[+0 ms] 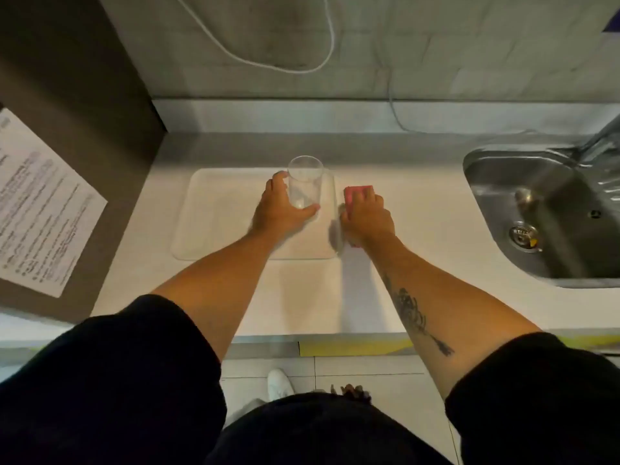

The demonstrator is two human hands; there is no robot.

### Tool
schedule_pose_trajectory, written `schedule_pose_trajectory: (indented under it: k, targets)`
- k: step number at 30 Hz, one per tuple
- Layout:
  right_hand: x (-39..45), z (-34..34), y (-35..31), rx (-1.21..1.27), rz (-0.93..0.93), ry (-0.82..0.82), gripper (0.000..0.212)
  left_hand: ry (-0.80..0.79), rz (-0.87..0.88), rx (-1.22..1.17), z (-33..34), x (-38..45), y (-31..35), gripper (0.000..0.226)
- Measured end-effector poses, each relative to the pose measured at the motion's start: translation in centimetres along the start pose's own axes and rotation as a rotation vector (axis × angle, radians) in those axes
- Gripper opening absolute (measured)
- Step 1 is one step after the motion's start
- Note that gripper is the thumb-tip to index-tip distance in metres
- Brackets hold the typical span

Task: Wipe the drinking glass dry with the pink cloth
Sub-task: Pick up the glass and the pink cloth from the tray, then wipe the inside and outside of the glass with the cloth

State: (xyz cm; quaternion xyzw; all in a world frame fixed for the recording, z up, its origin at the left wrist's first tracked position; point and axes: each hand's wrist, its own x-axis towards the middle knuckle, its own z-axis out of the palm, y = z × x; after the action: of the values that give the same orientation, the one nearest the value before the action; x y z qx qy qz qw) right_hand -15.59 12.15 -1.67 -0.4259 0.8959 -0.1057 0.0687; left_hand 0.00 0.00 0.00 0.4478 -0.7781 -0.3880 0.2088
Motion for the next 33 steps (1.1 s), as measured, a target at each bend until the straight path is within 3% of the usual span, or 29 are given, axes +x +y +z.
schedule_pose_trajectory:
  k: [6, 13, 17, 19, 22, 26, 28, 30, 33]
  targets:
    - [0.8, 2.9, 1.0, -0.053, 0.080, -0.036, 0.051, 0.054, 0.057, -0.055, 1.8, 1.5, -1.4, 0.091]
    - [1.5, 3.4, 2.3, -0.043, 0.033, 0.101, 0.043, 0.084, 0.098, -0.083, 2.0, 2.0, -1.6, 0.082]
    - [2.6, 3.2, 2.7, 0.052, 0.058, 0.022, 0.035, 0.075, 0.133, -0.070, 2.4, 2.2, -1.4, 0.087]
    - [3.1, 2.5, 2.6, 0.254, 0.077, 0.021, 0.024, 0.076, 0.128, -0.096, 2.5, 2.0, -0.9, 0.088]
    - [3.4, 0.5, 1.9, 0.737, 0.112, 0.067, 0.040, 0.066, 0.105, -0.206, 2.4, 2.2, 0.1, 0.085]
    - [2.8, -3.4, -0.7, 1.134, 0.123, 0.071, 0.014, 0.029, 0.107, -0.386, 2.2, 1.9, 1.5, 0.084]
    - [2.6, -4.6, -2.3, 1.328, 0.069, 0.086, 0.023, 0.017, 0.101, -0.420, 2.2, 1.5, 2.0, 0.086]
    - [1.8, -5.4, -3.7, 1.336, -0.017, 0.108, 0.029, 0.001, 0.093, -0.450, 1.9, 1.3, 2.3, 0.089]
    - [-0.1, -5.2, -5.0, 1.118, -0.185, 0.141, 0.040, -0.048, 0.071, -0.551, 0.8, 1.0, 2.7, 0.111]
